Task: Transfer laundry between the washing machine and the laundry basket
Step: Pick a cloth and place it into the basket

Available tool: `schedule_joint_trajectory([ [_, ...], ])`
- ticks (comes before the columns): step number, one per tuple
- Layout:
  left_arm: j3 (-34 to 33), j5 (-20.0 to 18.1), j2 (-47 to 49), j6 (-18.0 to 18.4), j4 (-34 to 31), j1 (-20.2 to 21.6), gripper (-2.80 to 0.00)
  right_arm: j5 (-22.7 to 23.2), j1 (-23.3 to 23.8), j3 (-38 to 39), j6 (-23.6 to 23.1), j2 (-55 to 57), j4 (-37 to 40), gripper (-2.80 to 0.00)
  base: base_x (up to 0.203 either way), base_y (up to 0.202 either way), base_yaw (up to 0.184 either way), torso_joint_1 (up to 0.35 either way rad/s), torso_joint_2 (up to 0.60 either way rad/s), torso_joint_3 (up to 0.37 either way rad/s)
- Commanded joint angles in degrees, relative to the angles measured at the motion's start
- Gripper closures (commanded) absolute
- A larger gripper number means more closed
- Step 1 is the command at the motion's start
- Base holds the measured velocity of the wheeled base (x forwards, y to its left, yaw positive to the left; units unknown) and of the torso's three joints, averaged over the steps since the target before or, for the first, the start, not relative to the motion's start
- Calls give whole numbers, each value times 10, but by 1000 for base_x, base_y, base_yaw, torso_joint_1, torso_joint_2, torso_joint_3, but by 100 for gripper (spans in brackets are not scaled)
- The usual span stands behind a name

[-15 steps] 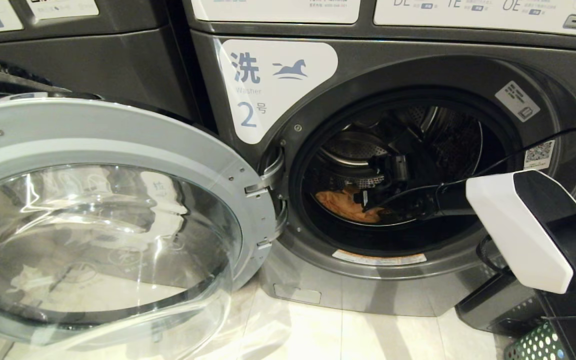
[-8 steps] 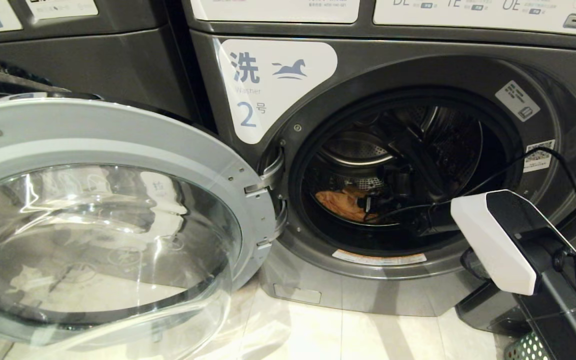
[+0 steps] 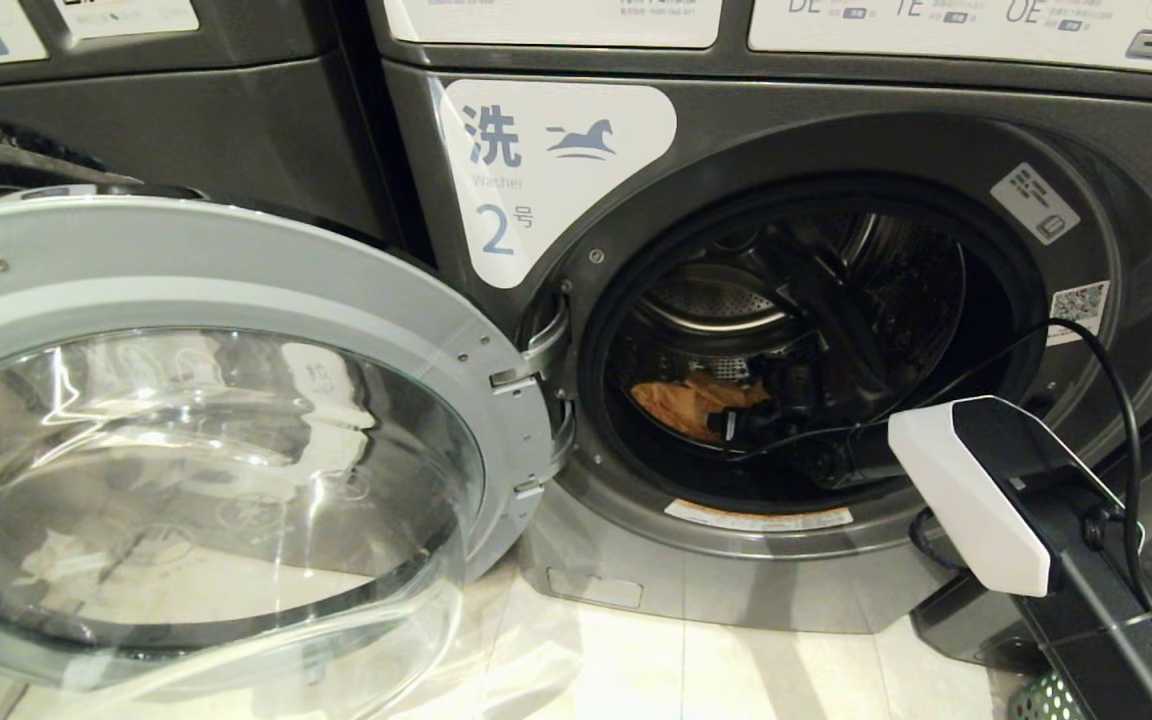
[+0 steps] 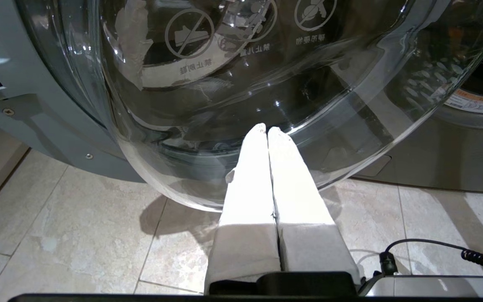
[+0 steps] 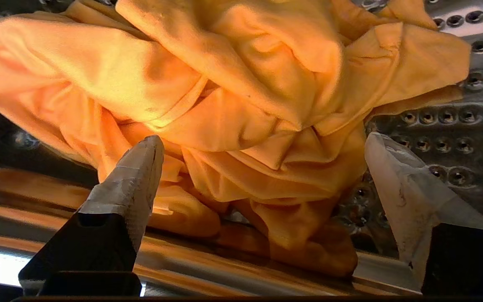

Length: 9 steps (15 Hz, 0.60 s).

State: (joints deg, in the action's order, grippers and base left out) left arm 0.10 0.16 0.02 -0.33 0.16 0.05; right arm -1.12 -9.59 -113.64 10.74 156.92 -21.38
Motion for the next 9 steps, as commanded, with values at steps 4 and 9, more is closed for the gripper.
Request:
schedule_joint_trajectory([
  [4,0,0,0,0,0,0,0,7,7,0,1,12,2,-280,0,0,0,0,0,0],
  [9,0,0,0,0,0,0,0,7,8,1,-12,23,3,0,0,0,0,0,0,0],
])
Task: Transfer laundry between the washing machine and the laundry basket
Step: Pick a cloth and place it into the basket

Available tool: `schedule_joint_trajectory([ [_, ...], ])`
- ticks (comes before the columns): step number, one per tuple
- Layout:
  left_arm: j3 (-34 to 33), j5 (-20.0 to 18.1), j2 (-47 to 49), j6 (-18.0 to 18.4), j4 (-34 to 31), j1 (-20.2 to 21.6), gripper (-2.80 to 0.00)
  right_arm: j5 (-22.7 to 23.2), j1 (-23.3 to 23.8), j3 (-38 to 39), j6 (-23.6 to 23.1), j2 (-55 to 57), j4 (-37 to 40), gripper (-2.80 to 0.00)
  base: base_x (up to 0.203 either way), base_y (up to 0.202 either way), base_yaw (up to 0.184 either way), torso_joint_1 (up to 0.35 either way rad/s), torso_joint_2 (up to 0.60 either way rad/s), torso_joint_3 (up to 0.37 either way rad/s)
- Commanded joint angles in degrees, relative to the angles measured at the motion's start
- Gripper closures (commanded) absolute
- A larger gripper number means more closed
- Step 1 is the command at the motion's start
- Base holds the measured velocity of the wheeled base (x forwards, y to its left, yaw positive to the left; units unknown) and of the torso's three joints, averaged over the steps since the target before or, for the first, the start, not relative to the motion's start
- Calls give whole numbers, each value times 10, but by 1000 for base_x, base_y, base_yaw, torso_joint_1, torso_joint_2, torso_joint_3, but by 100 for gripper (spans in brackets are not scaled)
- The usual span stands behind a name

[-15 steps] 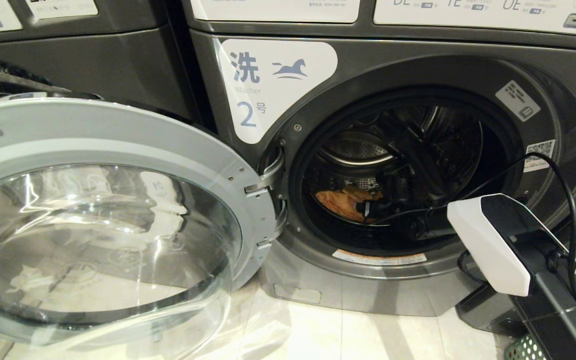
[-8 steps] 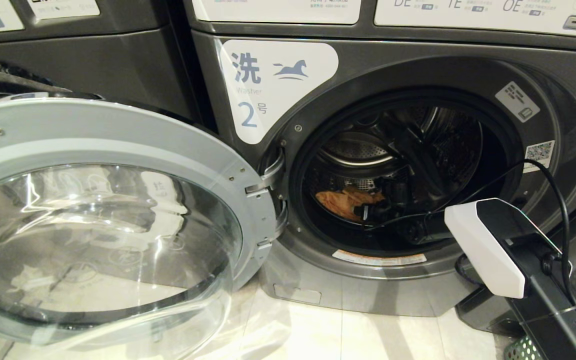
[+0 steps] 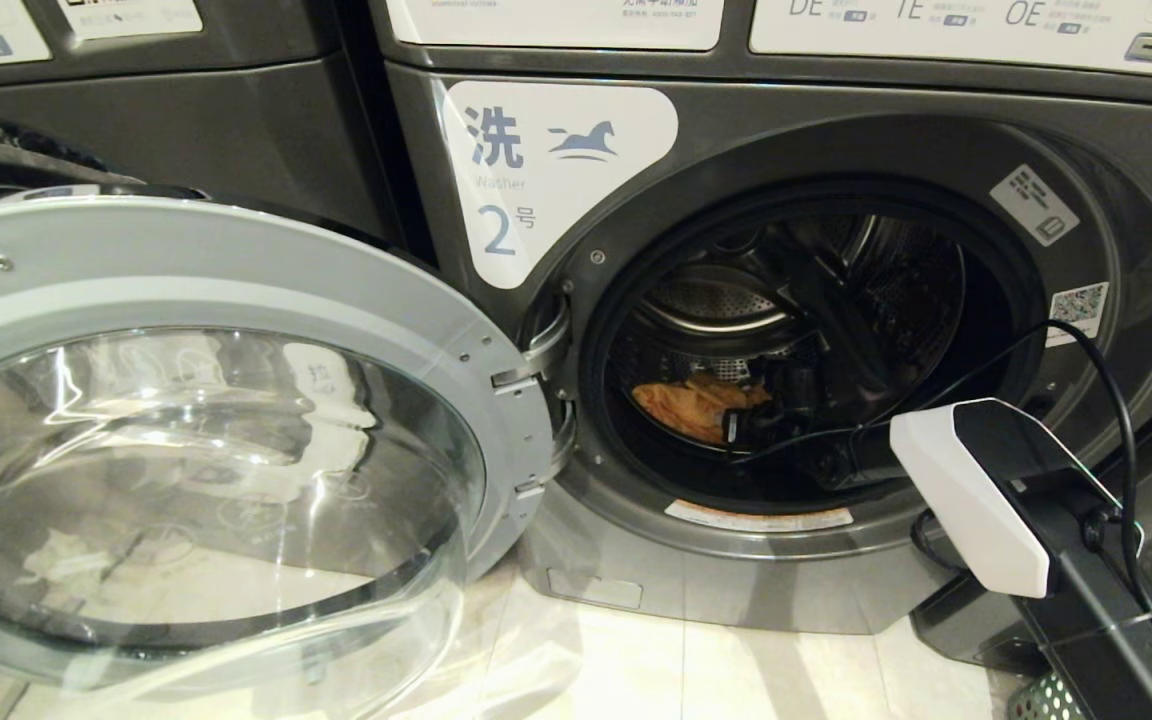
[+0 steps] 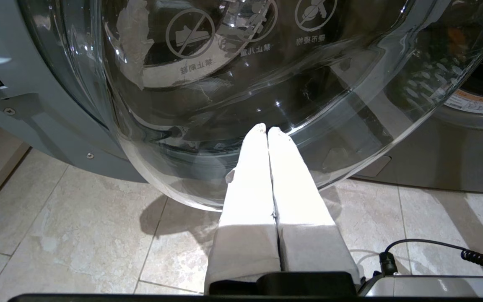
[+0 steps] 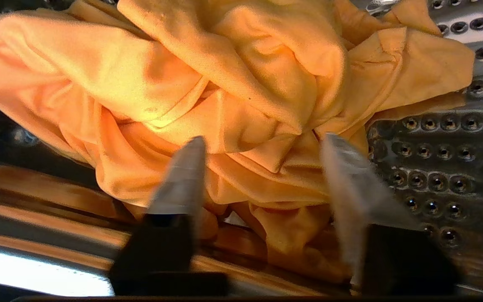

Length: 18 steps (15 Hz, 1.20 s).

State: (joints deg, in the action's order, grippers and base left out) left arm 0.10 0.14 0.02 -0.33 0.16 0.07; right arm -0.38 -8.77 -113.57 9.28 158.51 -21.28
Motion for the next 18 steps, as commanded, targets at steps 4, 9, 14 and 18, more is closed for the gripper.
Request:
schedule_joint_trajectory([
  [4,0,0,0,0,0,0,0,1,-1,0,-6,4,-20,0,0,0,0,0,0,0],
  [9,0,0,0,0,0,0,0,16,-9,1,13,-64,-27,0,0,0,0,0,0,0],
  [14,0,0,0,0,0,0,0,39,-34,1,19,-93,-23,0,0,0,0,0,0,0],
  [18,0,0,0,0,0,0,0,45,-62,-1,16,-76,-20,0,0,0,0,0,0,0],
])
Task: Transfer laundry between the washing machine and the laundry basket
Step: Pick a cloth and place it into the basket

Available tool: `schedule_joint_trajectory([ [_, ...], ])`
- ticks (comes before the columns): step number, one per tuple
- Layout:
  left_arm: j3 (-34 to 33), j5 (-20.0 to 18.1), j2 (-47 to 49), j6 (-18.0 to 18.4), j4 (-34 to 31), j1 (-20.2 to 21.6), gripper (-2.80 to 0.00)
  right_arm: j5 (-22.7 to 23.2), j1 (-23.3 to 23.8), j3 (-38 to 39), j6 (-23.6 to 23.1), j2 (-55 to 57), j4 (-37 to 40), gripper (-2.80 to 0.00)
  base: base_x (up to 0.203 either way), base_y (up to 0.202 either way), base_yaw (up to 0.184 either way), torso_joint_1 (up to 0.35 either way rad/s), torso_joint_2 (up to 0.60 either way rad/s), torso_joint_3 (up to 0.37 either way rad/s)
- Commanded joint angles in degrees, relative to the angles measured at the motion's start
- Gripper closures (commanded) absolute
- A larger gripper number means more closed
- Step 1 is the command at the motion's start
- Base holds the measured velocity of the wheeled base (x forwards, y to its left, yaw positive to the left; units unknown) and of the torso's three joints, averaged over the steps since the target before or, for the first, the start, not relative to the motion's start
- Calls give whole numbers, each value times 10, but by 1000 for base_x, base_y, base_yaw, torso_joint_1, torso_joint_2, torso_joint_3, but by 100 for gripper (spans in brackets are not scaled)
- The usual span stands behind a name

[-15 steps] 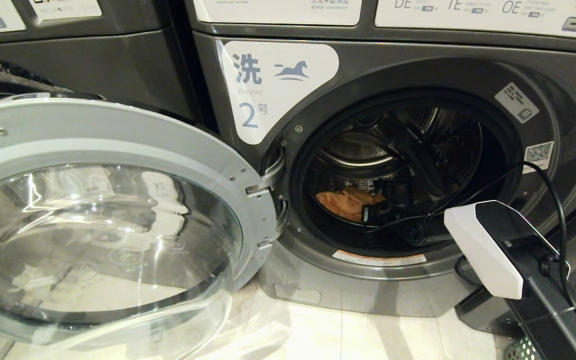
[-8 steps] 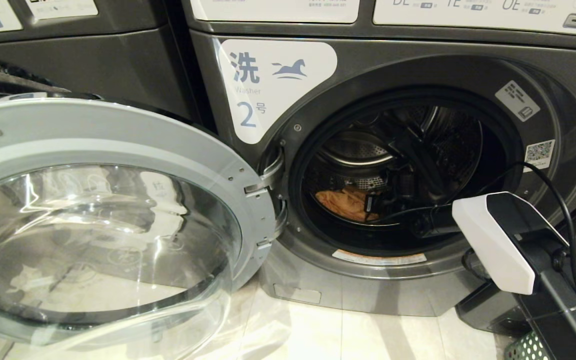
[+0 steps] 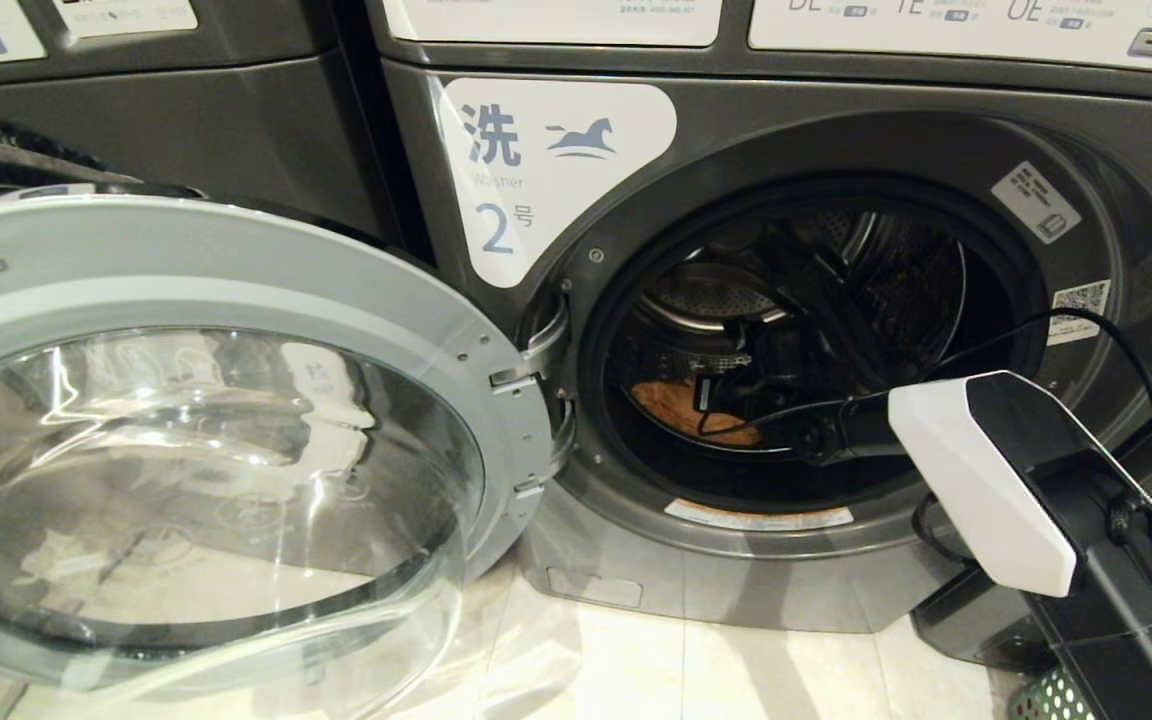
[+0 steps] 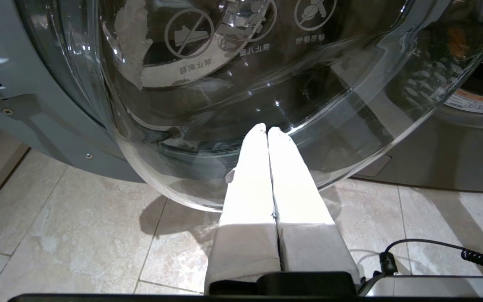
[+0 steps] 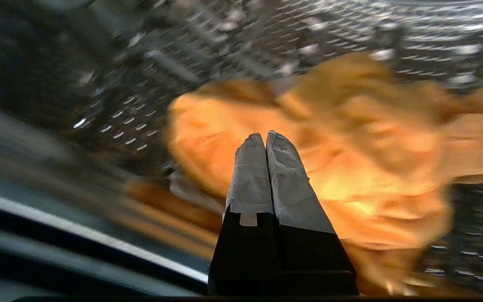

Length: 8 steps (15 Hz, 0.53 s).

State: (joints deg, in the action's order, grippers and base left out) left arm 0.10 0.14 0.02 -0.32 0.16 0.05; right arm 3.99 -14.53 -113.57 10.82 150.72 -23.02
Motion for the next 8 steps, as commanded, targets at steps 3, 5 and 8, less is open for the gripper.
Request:
schedule_joint_trajectory([
  [3,0,0,0,0,0,0,0,-3,-12,-1,-4,8,-4,-154,0,0,0,0,0,0],
  [5,0,0,0,0,0,0,0,-3,-11,-2,-16,14,-5,-280,0,0,0,0,0,0],
  [8,0,0,0,0,0,0,0,-3,-7,-2,-17,18,-5,-280,0,0,0,0,0,0],
])
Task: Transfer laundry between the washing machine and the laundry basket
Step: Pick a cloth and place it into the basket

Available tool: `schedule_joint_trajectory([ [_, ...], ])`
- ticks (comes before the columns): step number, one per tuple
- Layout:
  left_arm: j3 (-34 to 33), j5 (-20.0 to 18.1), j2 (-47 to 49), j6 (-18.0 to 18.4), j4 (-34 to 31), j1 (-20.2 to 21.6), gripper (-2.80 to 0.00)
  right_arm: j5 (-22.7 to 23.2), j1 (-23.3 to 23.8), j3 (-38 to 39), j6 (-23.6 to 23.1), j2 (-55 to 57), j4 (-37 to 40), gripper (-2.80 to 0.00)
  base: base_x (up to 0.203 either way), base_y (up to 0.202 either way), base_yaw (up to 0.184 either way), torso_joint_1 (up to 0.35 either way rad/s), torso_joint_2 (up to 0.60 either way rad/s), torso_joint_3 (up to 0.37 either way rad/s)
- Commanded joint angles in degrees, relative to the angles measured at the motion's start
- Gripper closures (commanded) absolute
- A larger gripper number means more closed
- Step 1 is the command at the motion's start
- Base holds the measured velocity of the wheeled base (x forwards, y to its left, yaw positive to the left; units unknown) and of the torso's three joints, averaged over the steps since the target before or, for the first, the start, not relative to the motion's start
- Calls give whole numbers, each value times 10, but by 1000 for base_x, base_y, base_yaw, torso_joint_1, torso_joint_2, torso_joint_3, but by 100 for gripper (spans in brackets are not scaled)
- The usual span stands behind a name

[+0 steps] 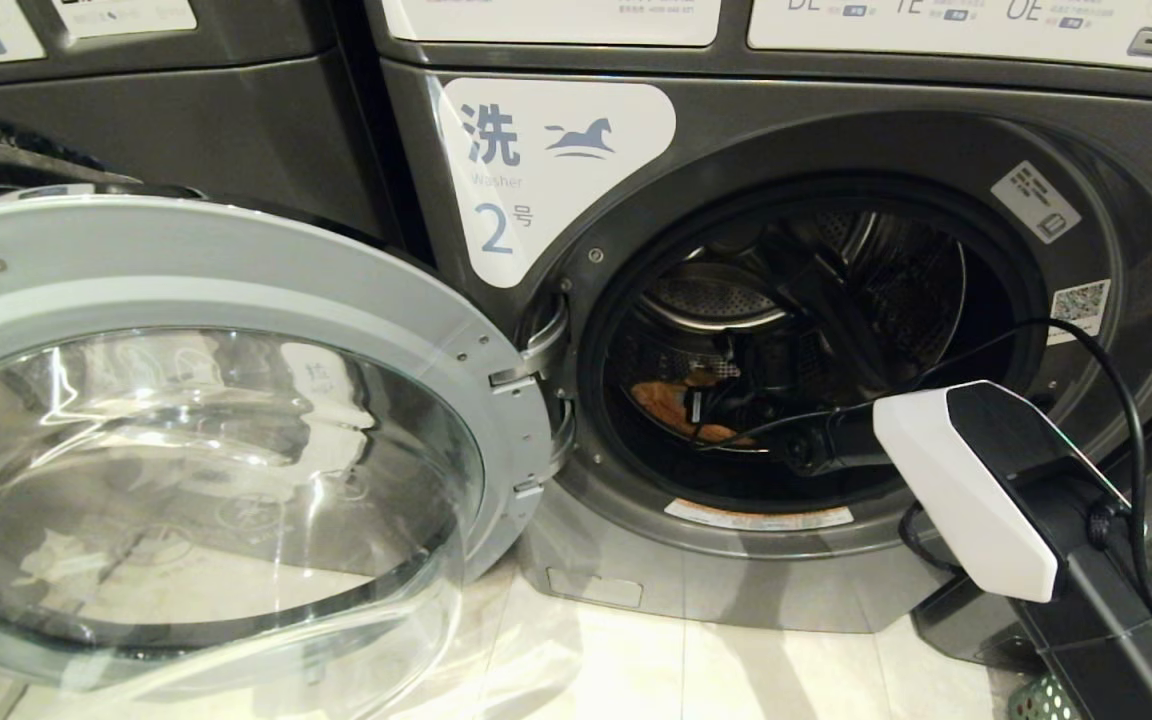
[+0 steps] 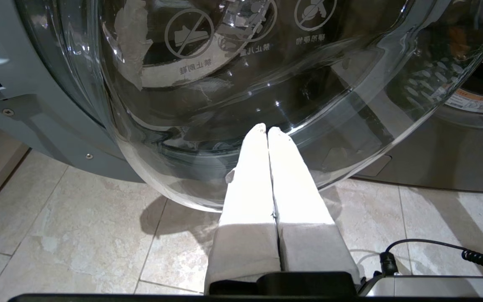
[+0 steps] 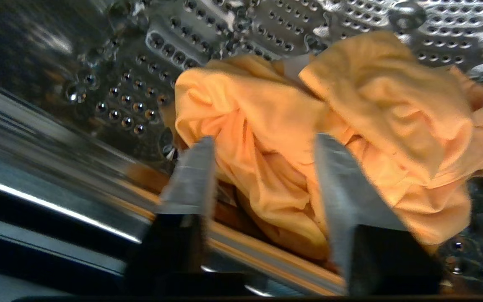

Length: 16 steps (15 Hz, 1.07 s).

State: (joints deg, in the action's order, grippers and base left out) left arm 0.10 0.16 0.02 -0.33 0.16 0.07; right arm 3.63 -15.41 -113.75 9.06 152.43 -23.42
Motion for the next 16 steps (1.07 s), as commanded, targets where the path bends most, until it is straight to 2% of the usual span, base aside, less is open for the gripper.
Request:
schedule_joint_trajectory([
  [1,0,0,0,0,0,0,0,1,2,0,0,5,-1,-280,0,0,0,0,0,0],
  [9,0,0,0,0,0,0,0,1,20,-1,-2,14,15,-280,0,0,0,0,0,0],
  [16,0,0,0,0,0,0,0,3,43,-1,-30,26,13,-280,0,0,0,0,0,0],
])
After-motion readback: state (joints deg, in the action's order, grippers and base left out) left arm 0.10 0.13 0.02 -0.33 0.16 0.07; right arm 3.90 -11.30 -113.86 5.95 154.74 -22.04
